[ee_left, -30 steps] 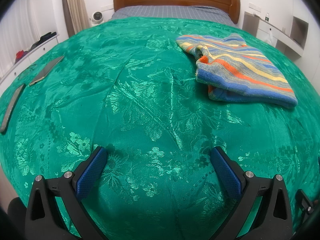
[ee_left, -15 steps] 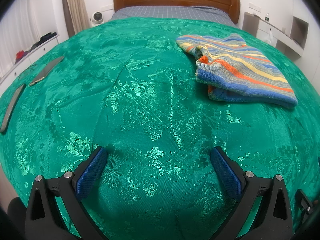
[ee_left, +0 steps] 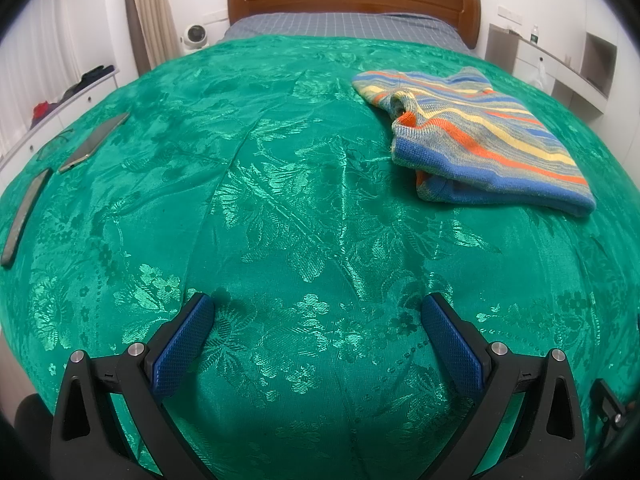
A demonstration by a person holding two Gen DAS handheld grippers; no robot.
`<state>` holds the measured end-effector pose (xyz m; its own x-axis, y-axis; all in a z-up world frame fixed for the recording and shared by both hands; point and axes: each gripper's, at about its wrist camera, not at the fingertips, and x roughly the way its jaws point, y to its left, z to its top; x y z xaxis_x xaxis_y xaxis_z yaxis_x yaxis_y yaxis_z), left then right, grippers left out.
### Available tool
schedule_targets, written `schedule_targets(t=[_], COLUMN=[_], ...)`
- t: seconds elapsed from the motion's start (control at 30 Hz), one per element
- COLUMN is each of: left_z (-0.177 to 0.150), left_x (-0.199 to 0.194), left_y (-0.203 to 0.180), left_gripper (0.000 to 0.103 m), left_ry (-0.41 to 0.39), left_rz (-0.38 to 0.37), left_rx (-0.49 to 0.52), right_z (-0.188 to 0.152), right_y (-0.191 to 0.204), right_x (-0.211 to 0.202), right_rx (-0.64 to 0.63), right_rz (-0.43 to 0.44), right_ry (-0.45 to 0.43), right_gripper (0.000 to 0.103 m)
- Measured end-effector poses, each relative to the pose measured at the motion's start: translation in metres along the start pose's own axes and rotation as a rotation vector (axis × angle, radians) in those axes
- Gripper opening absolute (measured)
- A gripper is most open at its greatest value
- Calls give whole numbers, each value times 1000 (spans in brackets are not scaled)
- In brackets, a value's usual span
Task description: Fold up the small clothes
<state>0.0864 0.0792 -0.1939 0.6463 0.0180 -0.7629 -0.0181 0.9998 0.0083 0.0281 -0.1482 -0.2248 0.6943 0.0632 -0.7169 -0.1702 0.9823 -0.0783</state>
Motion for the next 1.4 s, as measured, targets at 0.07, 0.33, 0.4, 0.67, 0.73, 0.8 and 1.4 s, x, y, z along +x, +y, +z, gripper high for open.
schedule_targets(t=[0.07, 0.33, 0.4, 0.67, 0.73, 0.8, 1.4], left_z=[0, 0, -1, -1, -1, -1, 11], left_x=[0, 0, 0, 0, 0, 0, -7], left_y=[0, 0, 0, -1, -1, -1, 10], left_gripper=[103, 103, 103, 103, 103, 103, 102], left_ry=[0, -1, -1, -2, -2, -3, 81], left_rz=[0, 0, 0, 1, 1, 1, -60], left_rx=[0, 0, 0, 1, 1, 1, -21], right_z=[0, -1, -1, -2, -2, -3, 9], right_y=[0, 0, -1, -2, -2, -3, -2], right_x=[0, 0, -1, -1, -1, -1, -4], right_rx=[0, -1, -2, -3, -3, -4, -22], right_rz=[0, -2, -3, -9, -10, -10, -3], right_ry=[0, -2, -2, -3, -3, -3, 62], right_gripper=[103, 103, 103, 103, 103, 103, 103])
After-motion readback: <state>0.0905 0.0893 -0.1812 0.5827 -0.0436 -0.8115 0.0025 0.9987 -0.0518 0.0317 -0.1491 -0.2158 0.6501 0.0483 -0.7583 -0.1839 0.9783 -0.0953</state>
